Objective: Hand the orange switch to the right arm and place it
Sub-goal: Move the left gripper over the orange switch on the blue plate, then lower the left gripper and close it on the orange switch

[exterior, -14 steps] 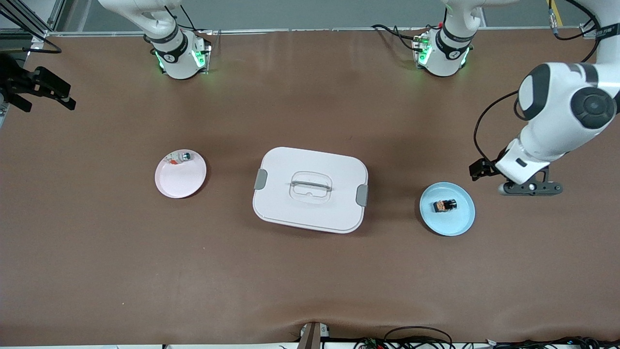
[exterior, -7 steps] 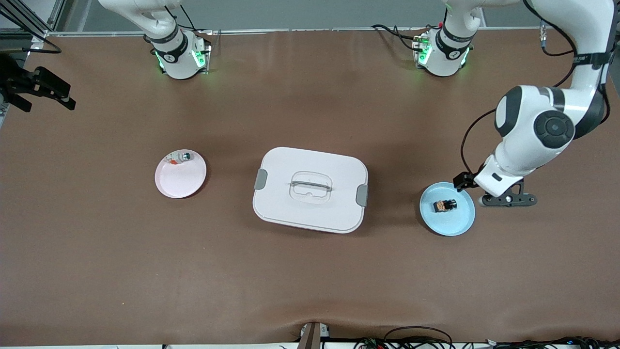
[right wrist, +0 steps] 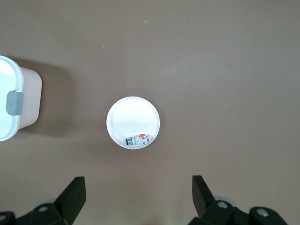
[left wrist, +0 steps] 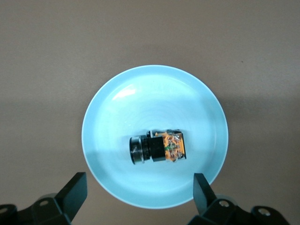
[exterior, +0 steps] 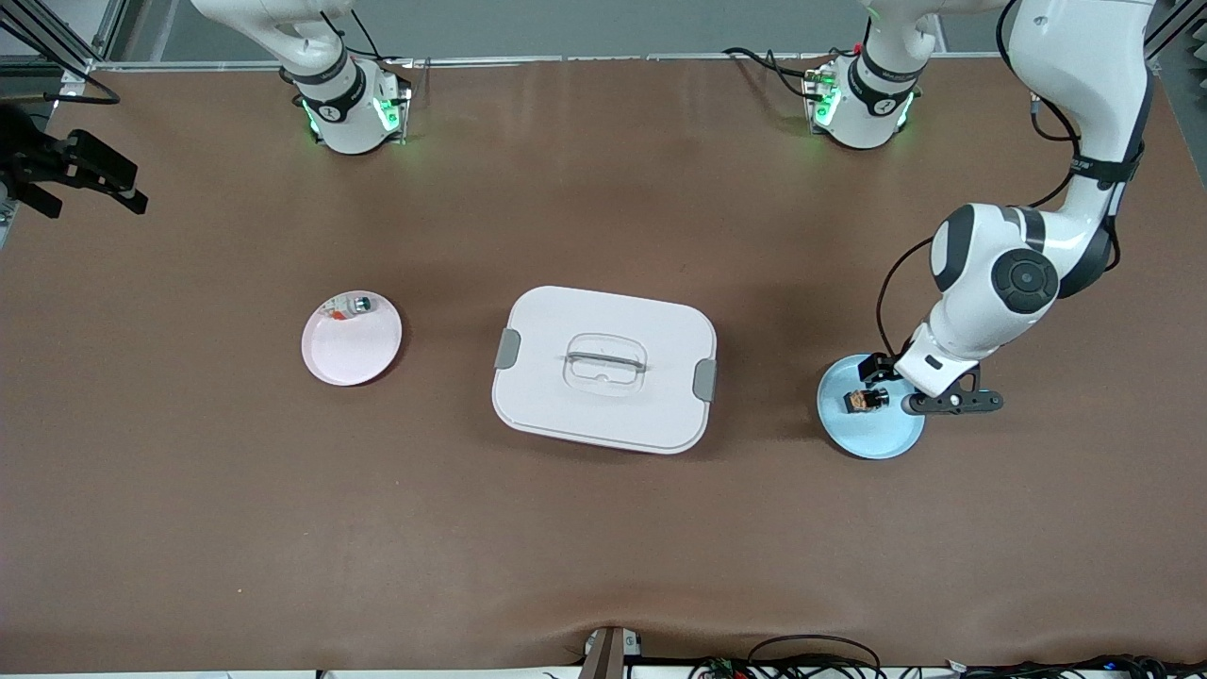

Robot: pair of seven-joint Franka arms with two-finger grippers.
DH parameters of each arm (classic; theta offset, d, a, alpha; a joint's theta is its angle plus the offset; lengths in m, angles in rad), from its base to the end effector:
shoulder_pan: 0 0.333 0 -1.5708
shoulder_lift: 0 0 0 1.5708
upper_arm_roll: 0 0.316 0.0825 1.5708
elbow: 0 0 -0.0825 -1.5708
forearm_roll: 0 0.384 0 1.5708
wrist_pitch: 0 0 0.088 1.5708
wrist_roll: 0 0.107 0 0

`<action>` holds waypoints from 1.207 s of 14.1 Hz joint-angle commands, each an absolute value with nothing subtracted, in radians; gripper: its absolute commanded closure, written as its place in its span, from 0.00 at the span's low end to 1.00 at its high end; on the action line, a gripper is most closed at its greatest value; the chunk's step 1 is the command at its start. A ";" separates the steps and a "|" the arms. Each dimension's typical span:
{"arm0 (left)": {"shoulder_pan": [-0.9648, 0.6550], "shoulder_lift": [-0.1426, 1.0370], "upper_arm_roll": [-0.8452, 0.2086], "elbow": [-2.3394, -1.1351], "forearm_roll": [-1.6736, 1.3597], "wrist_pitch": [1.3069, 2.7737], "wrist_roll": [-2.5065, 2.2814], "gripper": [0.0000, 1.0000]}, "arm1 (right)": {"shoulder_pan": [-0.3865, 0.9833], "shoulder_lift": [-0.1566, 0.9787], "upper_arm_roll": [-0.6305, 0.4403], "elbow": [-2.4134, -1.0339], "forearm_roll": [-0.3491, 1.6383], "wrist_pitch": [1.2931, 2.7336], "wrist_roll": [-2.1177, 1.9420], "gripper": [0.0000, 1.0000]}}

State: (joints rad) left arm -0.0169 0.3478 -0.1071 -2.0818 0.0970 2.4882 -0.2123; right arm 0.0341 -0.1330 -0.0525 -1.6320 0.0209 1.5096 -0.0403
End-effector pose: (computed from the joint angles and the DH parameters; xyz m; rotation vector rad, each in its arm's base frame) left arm 0.5884 -0.0725 0.2646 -3.1254 -0.0321 -0.1016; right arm 0.5061 -0.0090 0.6609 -3.1138 -0.0369 -0.0175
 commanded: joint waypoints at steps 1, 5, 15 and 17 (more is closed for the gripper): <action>-0.011 0.383 -0.114 -2.094 0.121 2.562 -0.258 0.00 | 0.032 -0.150 -0.052 -1.641 0.026 1.505 -0.026 0.00; -0.011 0.431 -0.114 -2.088 0.121 2.614 -0.261 0.00 | 0.029 -0.150 -0.052 -1.641 0.026 1.505 -0.028 0.00; -0.014 0.508 -0.114 -2.072 0.121 2.684 -0.259 0.00 | 0.034 -0.150 -0.052 -1.641 0.026 1.506 -0.028 0.00; -0.011 0.518 -0.114 -2.072 0.121 2.684 -0.259 0.00 | 0.037 -0.150 -0.052 -1.641 0.026 1.506 -0.028 0.00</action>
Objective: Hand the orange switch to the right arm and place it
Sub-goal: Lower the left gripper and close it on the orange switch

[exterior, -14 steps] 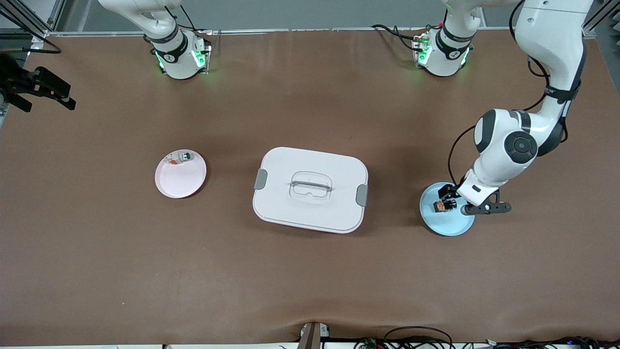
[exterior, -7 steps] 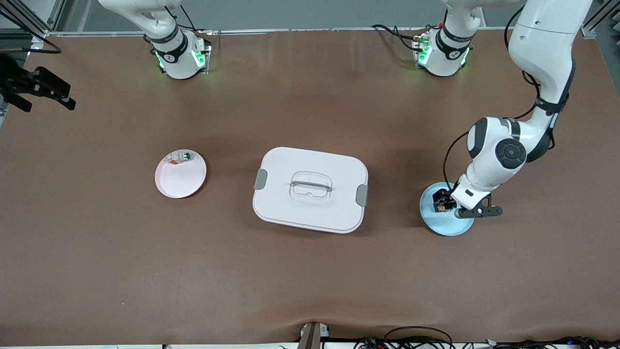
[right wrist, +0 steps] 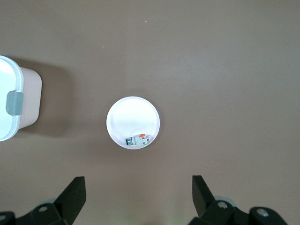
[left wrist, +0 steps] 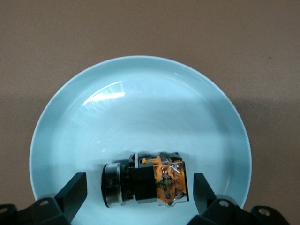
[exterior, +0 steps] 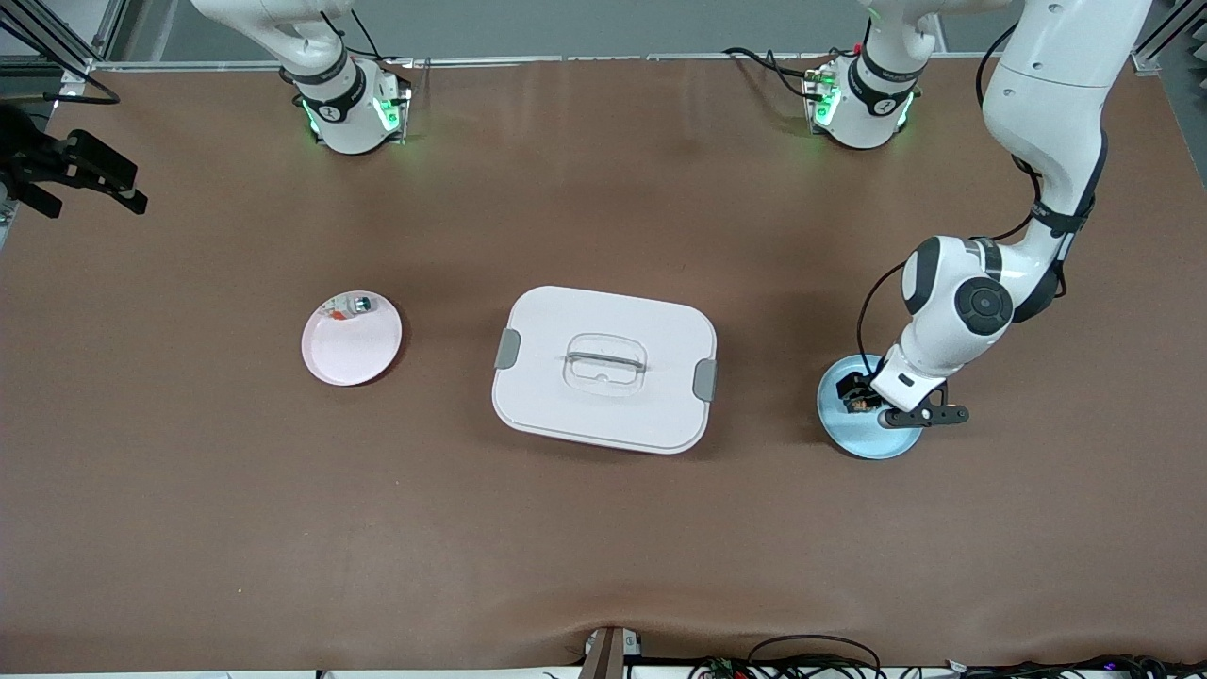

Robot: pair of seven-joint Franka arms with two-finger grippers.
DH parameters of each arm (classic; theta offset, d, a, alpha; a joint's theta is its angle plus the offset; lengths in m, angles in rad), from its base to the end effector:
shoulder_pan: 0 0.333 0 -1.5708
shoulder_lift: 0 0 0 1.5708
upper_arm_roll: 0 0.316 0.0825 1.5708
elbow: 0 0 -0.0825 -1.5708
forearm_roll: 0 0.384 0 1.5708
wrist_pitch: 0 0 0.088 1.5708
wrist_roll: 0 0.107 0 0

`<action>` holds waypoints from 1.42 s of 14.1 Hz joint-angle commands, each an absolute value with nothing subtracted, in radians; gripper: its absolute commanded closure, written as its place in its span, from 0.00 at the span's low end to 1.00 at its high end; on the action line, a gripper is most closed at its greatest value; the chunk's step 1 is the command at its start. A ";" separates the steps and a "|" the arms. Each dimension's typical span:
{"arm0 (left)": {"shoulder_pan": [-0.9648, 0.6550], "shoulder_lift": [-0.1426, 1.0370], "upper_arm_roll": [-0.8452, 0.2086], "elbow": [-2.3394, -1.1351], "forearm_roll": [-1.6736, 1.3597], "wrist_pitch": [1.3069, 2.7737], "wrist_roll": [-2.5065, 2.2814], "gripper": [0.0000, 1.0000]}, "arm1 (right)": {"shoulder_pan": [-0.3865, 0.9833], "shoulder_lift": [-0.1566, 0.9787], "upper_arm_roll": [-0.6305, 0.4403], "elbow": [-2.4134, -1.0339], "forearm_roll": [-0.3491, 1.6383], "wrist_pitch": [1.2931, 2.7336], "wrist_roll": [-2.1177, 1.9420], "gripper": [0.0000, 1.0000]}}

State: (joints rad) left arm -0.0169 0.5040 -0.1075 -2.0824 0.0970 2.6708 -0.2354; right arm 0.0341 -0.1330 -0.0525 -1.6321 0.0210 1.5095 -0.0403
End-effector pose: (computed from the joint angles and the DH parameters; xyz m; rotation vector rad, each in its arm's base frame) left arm 0.5895 -0.0762 0.1896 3.1187 0.0655 0.1356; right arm 0.5061 -0.0090 0.6608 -3.1137 -0.0369 -0.0172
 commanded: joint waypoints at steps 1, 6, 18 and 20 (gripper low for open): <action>-0.009 0.525 -0.114 -2.072 0.121 2.686 -0.259 0.00 | 0.037 -0.150 -0.051 -1.641 0.026 1.506 -0.028 0.00; -0.008 0.529 -0.114 -2.069 0.120 2.686 -0.259 0.00 | 0.037 -0.150 -0.051 -1.641 0.026 1.506 -0.028 0.00; -0.021 0.548 -0.112 -2.043 0.115 2.681 -0.336 0.00 | 0.038 -0.150 -0.049 -1.641 0.026 1.514 -0.028 0.00; -0.020 0.548 -0.112 -2.042 0.115 2.680 -0.334 0.07 | 0.038 -0.150 -0.046 -1.641 0.026 1.514 -0.028 0.00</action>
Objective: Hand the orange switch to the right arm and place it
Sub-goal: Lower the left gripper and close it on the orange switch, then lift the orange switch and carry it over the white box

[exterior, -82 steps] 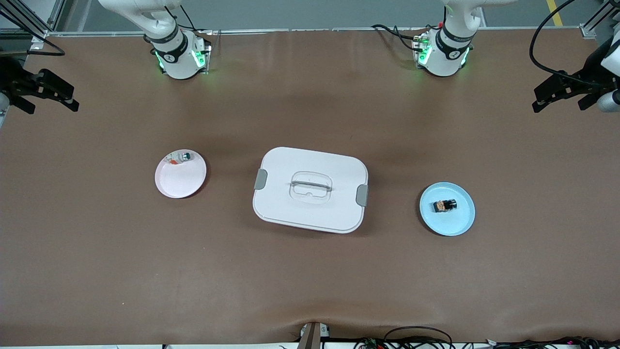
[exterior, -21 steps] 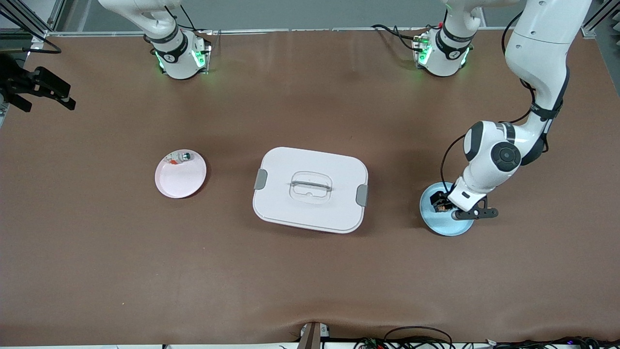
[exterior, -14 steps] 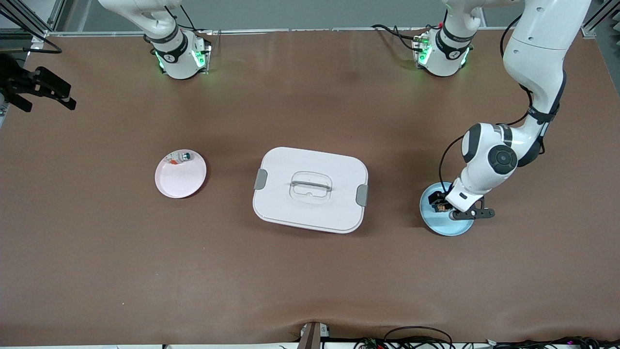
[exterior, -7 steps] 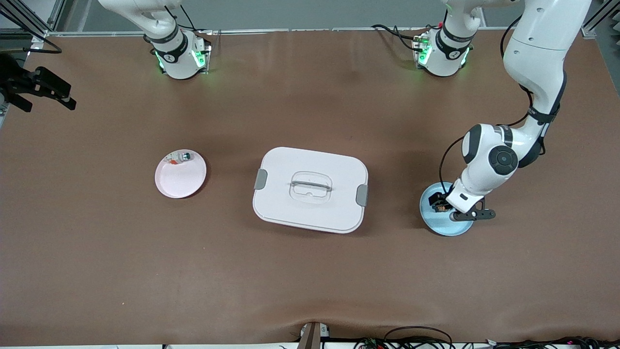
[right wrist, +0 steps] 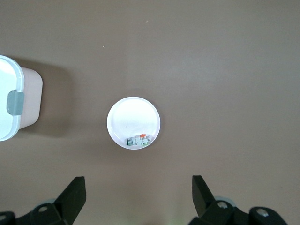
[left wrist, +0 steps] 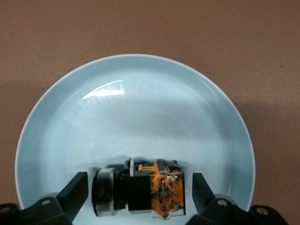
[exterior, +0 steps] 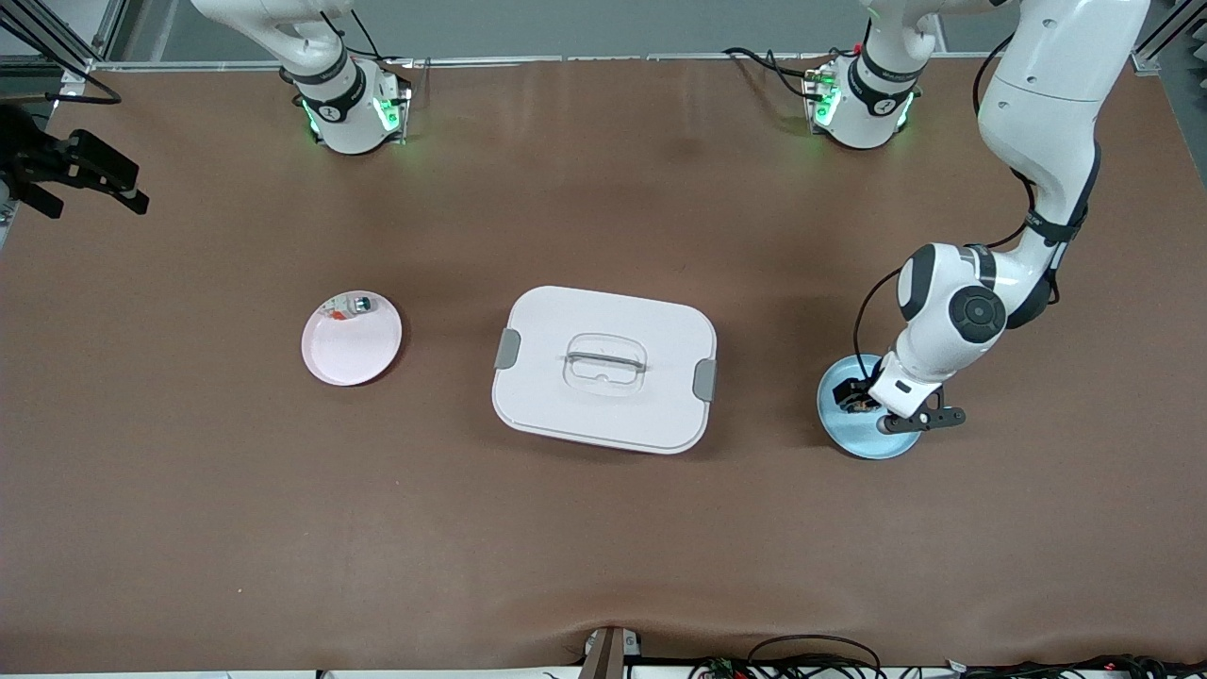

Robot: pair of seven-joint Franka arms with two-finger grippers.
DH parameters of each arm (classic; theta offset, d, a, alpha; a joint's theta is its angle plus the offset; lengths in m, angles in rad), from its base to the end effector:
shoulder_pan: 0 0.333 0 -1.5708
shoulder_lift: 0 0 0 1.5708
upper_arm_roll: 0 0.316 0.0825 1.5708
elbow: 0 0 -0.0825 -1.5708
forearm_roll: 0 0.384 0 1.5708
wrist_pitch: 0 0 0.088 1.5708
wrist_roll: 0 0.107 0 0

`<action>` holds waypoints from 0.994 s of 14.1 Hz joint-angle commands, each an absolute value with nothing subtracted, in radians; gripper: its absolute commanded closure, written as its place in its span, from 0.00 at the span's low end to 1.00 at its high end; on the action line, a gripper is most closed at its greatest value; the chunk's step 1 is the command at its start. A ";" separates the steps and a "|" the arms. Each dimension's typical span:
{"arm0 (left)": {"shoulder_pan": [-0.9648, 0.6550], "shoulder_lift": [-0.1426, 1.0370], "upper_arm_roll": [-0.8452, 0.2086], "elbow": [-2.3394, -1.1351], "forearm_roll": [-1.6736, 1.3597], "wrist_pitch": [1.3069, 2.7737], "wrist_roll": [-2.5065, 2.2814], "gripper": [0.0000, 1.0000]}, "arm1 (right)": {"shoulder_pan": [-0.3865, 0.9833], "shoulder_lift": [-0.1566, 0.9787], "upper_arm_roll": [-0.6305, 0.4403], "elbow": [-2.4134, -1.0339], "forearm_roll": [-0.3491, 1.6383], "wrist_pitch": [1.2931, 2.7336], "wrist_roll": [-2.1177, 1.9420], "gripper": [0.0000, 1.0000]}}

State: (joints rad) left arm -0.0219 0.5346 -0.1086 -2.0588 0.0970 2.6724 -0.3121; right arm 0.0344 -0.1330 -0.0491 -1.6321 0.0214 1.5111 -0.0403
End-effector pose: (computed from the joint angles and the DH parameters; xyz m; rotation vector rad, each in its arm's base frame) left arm 0.5937 -0.0803 0.1803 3.1086 0.1777 0.1250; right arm 0.5063 -0.0070 0.6610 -3.1137 -0.0427 -0.0196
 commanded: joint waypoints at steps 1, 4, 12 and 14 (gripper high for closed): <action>-0.020 0.549 -0.113 -2.042 0.115 2.680 -0.330 0.15 | 0.040 -0.150 -0.046 -1.641 0.026 1.516 -0.028 0.00; -0.015 0.557 -0.112 -2.042 0.115 2.680 -0.328 0.25 | 0.040 -0.150 -0.046 -1.641 0.026 1.516 -0.028 0.00; -0.015 0.473 -0.118 -2.030 0.118 2.561 -0.328 1.00 | 0.038 -0.150 -0.046 -1.641 0.026 1.514 -0.028 0.00; -0.014 0.437 -0.143 -1.987 0.115 2.443 -0.333 1.00 | 0.040 -0.149 -0.046 -1.641 0.026 1.516 -0.028 0.00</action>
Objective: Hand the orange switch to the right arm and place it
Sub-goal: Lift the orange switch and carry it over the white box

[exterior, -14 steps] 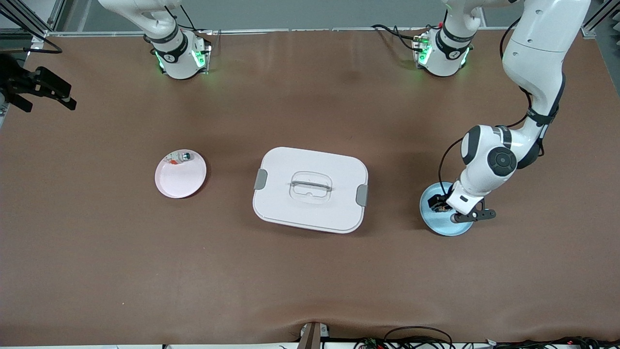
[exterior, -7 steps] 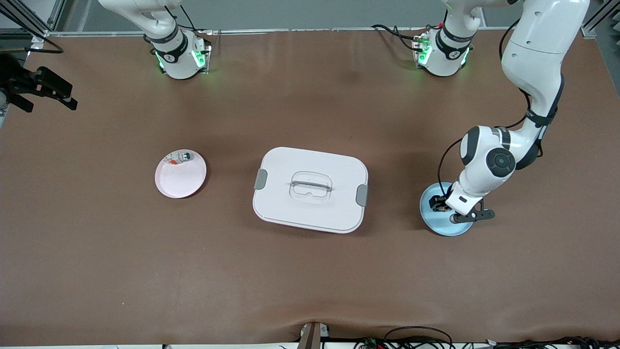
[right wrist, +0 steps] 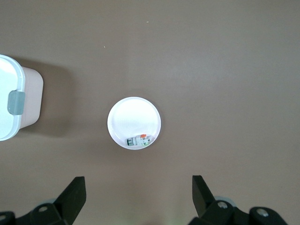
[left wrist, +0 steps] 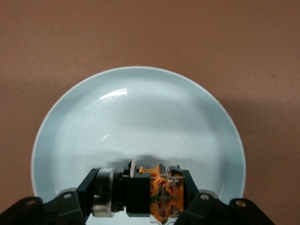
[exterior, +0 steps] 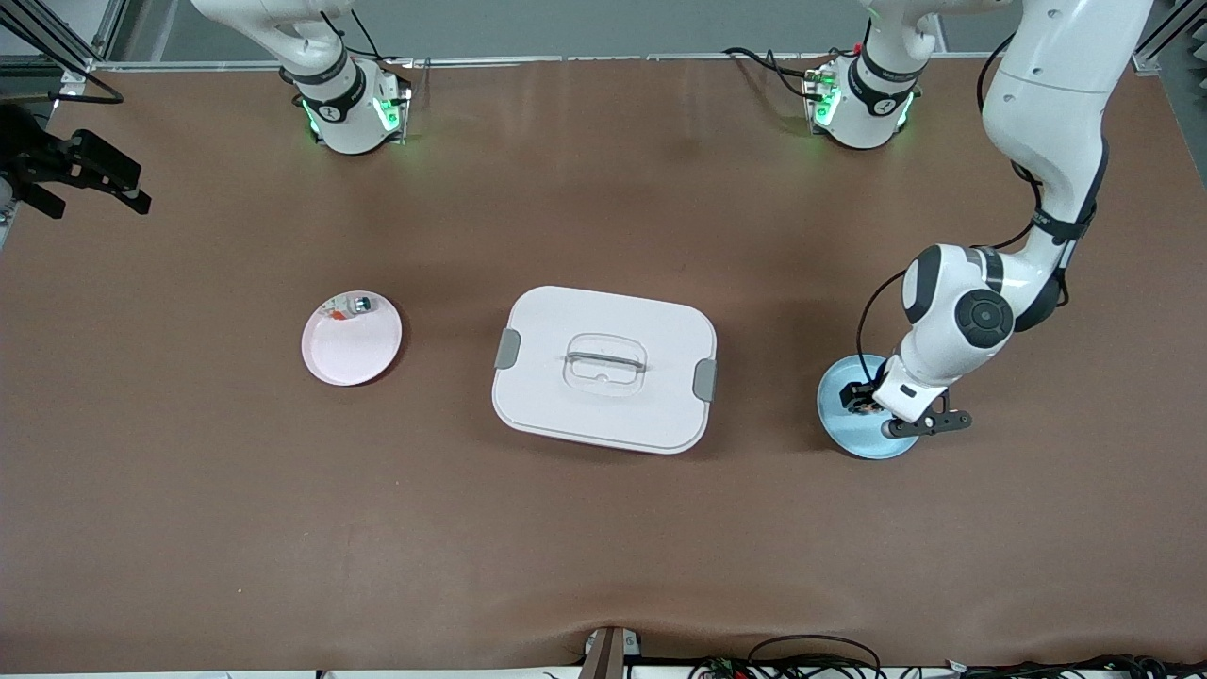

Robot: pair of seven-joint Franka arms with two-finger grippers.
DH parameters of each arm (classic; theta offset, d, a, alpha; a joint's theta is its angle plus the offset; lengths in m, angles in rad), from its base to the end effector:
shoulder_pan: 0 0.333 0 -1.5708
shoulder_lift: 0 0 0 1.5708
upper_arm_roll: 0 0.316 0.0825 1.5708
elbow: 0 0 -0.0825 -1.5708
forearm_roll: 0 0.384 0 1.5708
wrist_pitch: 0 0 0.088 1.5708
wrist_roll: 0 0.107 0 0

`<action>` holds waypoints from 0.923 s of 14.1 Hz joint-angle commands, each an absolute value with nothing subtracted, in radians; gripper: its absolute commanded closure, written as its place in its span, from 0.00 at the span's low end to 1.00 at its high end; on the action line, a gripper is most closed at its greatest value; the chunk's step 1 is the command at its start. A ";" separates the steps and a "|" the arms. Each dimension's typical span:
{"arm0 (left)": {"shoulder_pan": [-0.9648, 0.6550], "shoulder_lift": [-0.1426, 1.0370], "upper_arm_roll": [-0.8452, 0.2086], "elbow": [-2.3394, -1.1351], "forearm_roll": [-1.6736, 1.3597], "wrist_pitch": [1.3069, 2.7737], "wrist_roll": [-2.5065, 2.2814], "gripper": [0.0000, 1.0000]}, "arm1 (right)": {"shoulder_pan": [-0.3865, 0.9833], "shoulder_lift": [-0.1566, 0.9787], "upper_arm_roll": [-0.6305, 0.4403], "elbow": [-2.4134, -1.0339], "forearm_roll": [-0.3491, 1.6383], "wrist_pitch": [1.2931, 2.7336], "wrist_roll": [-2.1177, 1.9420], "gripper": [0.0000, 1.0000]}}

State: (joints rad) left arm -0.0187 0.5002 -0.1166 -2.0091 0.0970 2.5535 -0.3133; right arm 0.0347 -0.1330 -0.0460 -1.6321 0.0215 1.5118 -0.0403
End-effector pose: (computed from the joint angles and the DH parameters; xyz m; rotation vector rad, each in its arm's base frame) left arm 0.6049 -0.0820 0.2087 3.1249 0.1785 0.0752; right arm 0.5063 -0.0051 0.6610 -3.1139 -0.0479 -0.0207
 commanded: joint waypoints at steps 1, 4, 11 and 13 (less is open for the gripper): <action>-0.014 0.420 -0.156 -1.967 0.115 2.389 -0.334 1.00 | 0.038 -0.149 -0.046 -1.641 0.026 1.516 -0.028 0.00; -0.011 0.370 -0.193 -1.909 0.106 2.254 -0.356 1.00 | 0.040 -0.149 -0.046 -1.641 0.026 1.513 -0.028 0.00; -0.017 0.367 -0.276 -1.657 -0.125 1.928 -0.518 1.00 | 0.040 -0.146 -0.045 -1.637 0.025 1.506 -0.028 0.00; -0.017 0.367 -0.297 -1.625 -0.204 1.896 -0.616 1.00 | 0.040 -0.146 -0.046 -1.635 0.025 1.514 -0.028 0.00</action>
